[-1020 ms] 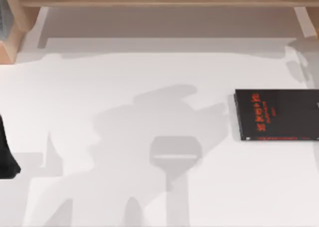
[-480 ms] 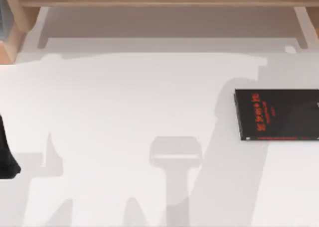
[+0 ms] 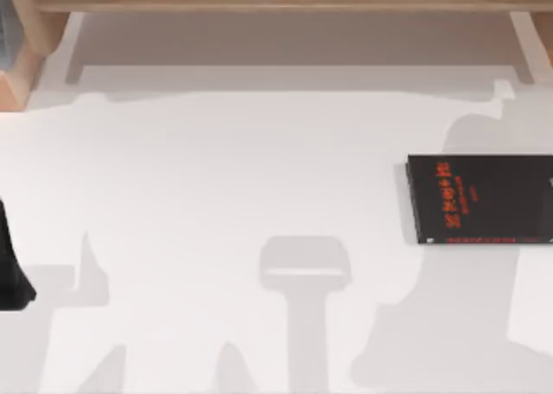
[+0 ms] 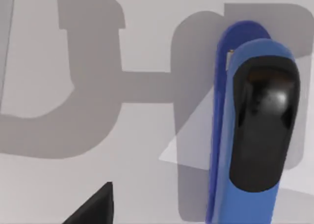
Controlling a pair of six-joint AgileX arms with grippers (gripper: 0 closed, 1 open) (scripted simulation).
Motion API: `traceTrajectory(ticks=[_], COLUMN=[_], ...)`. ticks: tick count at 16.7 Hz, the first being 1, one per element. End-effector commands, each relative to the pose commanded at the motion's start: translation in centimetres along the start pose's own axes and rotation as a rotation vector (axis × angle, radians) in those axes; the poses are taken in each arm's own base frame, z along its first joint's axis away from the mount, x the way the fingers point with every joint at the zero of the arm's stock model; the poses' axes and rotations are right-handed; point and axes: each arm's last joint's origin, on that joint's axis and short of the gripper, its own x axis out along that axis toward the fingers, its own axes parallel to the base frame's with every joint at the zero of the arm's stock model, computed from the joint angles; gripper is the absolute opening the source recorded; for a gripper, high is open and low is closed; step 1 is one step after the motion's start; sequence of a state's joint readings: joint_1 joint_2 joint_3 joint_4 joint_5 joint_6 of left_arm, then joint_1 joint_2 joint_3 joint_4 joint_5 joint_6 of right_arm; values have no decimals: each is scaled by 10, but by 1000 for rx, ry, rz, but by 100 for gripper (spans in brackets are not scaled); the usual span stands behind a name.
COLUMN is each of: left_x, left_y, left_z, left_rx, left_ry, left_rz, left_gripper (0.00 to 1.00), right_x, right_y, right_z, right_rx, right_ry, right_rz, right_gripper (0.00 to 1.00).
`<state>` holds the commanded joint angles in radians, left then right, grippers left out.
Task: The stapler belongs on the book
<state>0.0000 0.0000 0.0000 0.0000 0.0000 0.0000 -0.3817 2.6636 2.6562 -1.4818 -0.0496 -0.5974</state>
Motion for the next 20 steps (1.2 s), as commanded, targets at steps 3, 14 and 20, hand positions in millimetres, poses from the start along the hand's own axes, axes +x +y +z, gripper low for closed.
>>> traceTrajectory(ticks=[3, 14, 20], left_x=[0, 0, 0], left_y=[0, 0, 0], left_z=[0, 0, 0], left_rx=[0, 0, 0], left_ry=[0, 0, 0], left_rz=[0, 0, 0], left_gripper=[100, 100, 100], right_x=[0, -86, -103], right_y=[0, 33, 47], right_z=[0, -19, -23], right_rx=[0, 3, 2], right_ry=[0, 4, -3], right_rz=[0, -1, -1], right_gripper=[100, 100, 100])
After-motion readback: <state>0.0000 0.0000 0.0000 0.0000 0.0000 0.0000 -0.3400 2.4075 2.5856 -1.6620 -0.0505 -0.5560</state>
